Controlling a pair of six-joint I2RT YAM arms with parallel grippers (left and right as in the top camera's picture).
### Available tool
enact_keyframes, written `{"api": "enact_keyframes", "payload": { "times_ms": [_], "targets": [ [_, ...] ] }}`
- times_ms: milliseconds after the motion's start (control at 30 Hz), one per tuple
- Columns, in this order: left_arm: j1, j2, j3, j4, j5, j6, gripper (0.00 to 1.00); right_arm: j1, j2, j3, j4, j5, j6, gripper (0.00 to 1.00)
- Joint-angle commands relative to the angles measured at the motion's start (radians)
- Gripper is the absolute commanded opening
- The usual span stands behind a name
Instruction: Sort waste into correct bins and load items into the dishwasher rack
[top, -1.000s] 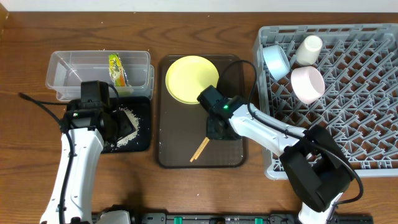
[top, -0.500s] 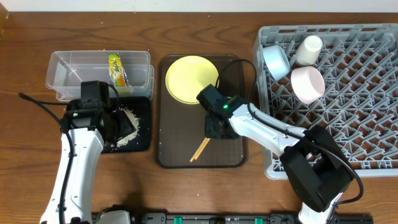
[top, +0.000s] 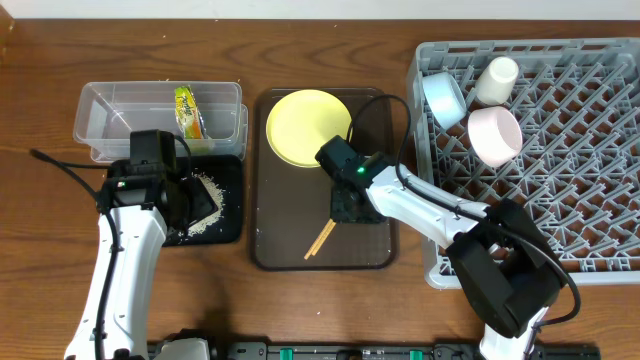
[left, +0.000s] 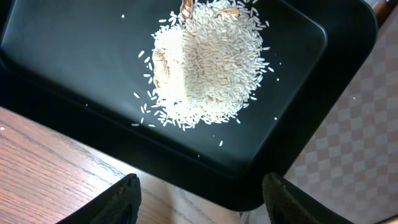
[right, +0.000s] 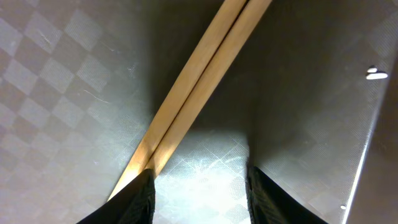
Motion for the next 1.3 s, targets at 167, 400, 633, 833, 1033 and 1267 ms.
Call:
{"api": "enact_keyframes", "payload": {
  "times_ms": [167, 400, 633, 833, 1033, 1267],
  "targets": [
    [0.005, 0.002, 0.007, -0.005, -0.011, -0.010, 0.66, -0.012, 0.039, 0.006, 0.045, -0.037, -0.011, 0.46],
    [0.005, 0.002, 0.007, -0.004, -0.011, -0.010, 0.66, -0.027, 0.039, 0.006, 0.057, -0.003, -0.011, 0.45],
    [0.005, 0.002, 0.007, -0.005, -0.011, -0.010, 0.66, -0.022, 0.039, 0.006, 0.081, 0.103, -0.011, 0.44],
    [0.005, 0.002, 0.007, -0.005, -0.011, -0.010, 0.66, -0.008, 0.039, 0.006, 0.147, 0.140, -0.040, 0.43],
    [0.005, 0.002, 0.007, -0.004, -0.011, -0.010, 0.66, 0.006, -0.007, 0.013, 0.121, 0.150, -0.063, 0.47],
    [0.005, 0.002, 0.007, -0.003, -0.011, -0.010, 0.66, 0.010, -0.034, 0.013, 0.165, 0.131, -0.083, 0.48]
  ]
}}
